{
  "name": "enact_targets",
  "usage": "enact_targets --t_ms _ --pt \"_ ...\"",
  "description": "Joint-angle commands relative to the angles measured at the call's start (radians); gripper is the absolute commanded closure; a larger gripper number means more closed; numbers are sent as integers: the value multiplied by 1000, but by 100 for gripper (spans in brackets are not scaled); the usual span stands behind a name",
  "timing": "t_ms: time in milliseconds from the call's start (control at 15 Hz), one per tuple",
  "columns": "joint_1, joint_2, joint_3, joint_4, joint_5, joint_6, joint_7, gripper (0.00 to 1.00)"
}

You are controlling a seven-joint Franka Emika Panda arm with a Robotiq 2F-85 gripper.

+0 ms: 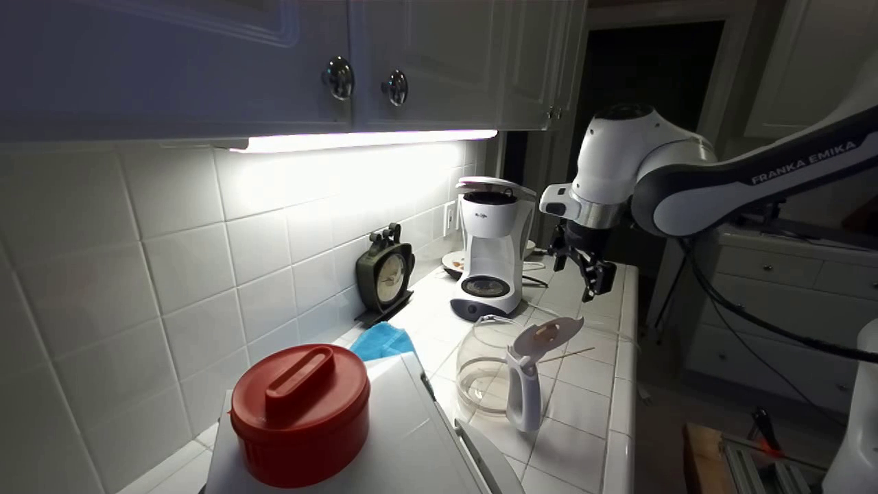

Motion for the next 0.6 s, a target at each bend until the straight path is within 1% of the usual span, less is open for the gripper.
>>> enact_targets --t_ms 0,133,267,533 --pt "18 -42 20 66 123 -194 96 0" --pt "27 -63 21 98 173 -260 165 0" --pt "37 -84 21 116 207 -281 236 0" --pt "69 -117 29 104 236 -206 339 0"
